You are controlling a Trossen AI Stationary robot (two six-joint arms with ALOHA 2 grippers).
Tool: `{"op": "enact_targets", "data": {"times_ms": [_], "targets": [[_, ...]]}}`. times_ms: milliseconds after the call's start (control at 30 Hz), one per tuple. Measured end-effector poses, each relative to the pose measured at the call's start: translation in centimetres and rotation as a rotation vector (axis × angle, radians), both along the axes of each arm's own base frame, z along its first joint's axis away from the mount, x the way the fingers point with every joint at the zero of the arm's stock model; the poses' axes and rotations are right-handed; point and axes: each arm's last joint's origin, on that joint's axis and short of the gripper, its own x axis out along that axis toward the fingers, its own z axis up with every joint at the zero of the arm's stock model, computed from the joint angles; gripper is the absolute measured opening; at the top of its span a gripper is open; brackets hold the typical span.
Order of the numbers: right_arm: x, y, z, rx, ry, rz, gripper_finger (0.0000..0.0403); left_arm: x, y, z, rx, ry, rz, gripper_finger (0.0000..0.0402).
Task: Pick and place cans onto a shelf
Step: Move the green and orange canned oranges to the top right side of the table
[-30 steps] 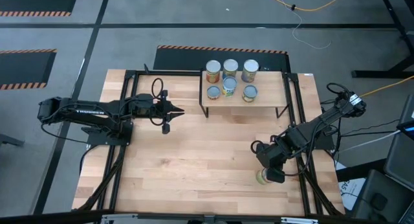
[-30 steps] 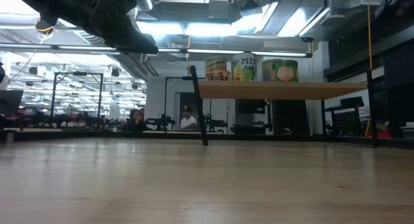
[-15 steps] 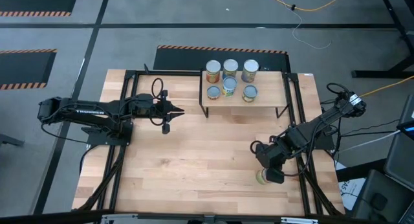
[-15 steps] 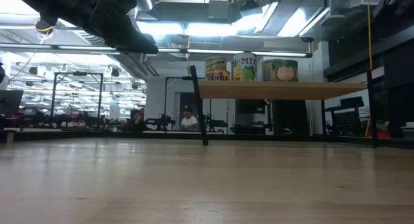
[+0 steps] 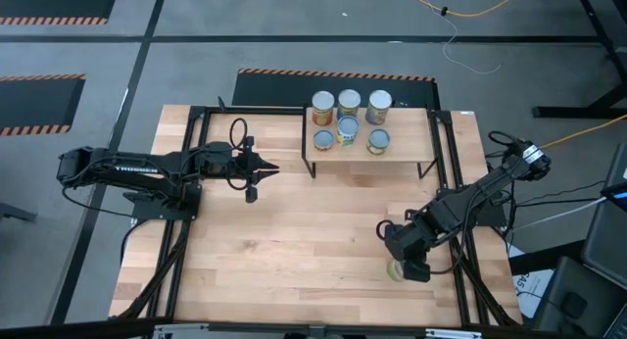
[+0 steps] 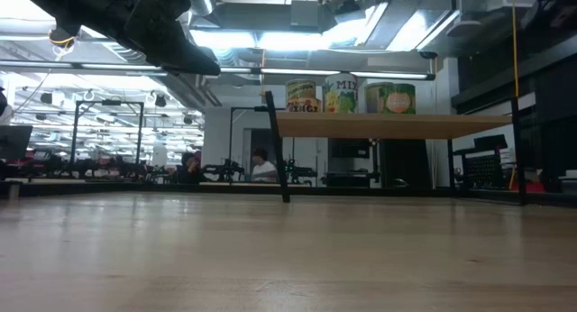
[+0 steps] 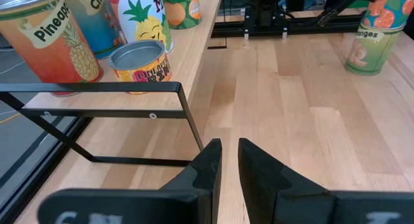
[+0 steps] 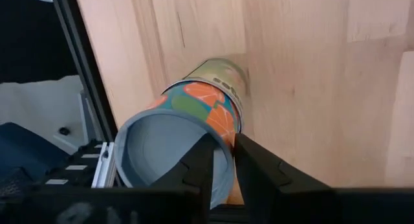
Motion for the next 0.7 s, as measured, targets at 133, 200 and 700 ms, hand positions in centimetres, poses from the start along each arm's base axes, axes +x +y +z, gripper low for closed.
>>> {"op": "enact_targets", "data": {"times_ms": [133,200,700], "targets": [[0.0,0.0,0.0,0.0,0.001,-0.002,0.0067,0.0,0.0,0.0,-0.001,0.003,0.0,0.0044],[0.0,0.0,0.0,-0.001,0.001,-0.001,0.0064,0.0,0.0,0.0,-0.001,0.003,-0.001,0.0044],[0.3,-0.1,1.4,-0.011,-0.017,0.013,0.0016,0.0,0.0,0.0,0.0,0.004,-0.001,0.0044]]}}
